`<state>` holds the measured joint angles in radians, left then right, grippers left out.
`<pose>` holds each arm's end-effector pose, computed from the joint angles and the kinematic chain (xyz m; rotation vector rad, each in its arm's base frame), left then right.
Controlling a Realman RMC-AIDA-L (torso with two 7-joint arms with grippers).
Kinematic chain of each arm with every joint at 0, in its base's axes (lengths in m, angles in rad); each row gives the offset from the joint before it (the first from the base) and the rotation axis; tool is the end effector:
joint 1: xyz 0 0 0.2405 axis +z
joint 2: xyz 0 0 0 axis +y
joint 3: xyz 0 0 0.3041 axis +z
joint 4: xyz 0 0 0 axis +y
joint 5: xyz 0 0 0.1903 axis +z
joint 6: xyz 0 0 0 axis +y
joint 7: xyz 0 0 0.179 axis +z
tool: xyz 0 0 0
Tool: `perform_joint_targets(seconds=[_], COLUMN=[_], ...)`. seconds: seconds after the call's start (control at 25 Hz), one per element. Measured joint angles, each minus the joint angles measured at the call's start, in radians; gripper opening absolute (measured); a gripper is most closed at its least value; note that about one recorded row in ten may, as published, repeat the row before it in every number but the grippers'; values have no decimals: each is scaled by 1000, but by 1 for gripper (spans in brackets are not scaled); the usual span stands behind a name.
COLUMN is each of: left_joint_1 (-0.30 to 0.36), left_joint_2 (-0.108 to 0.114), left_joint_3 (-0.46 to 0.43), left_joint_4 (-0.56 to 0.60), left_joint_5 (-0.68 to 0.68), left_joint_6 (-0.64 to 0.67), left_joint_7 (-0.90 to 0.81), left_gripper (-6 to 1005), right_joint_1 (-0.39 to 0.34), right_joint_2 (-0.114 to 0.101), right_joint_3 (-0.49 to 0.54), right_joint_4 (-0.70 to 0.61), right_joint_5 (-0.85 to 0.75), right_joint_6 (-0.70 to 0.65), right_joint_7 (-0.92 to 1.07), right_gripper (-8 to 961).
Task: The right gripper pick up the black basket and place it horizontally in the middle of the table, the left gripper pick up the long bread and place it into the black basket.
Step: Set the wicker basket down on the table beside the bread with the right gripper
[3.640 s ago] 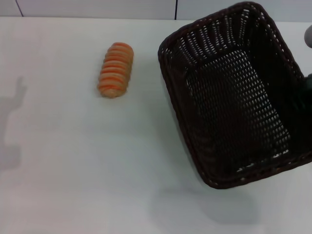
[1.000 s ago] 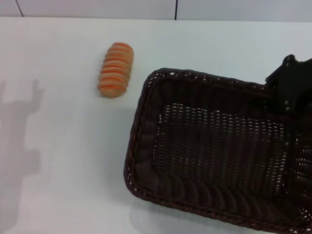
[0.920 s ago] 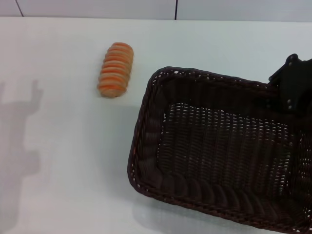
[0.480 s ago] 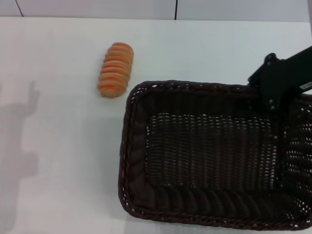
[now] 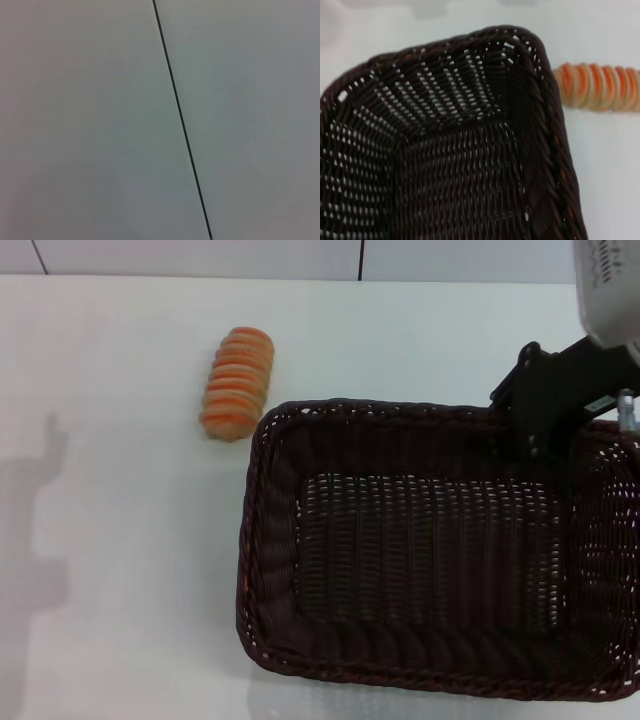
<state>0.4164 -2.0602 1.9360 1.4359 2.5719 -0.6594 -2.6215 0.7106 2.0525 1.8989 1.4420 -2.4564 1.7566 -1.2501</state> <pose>-0.3164 0.2316 0.0608 -1.3262 -0.4114 -0.4265 0.1783 0.3737 -0.0262 -2.9427 -0.0667 -0.4534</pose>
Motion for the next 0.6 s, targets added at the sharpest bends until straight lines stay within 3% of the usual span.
perform_joint_targets(seconds=[0.36, 0.6], left_joint_1=[2, 6], left_joint_2=[-1, -2], left_joint_3=[0, 3], left_joint_4=[1, -3], left_joint_5=[0, -2], left_joint_6=[0, 0], left_joint_7=[0, 0], left_gripper=[855, 855], right_joint_1=[-4, -10], right_joint_2=[12, 20], right_joint_3=[-57, -99], right_joint_4=[48, 70], right_joint_5=[-83, -124], right_joint_6=[-78, -142], right_joint_7=[99, 137], right_gripper=[162, 383])
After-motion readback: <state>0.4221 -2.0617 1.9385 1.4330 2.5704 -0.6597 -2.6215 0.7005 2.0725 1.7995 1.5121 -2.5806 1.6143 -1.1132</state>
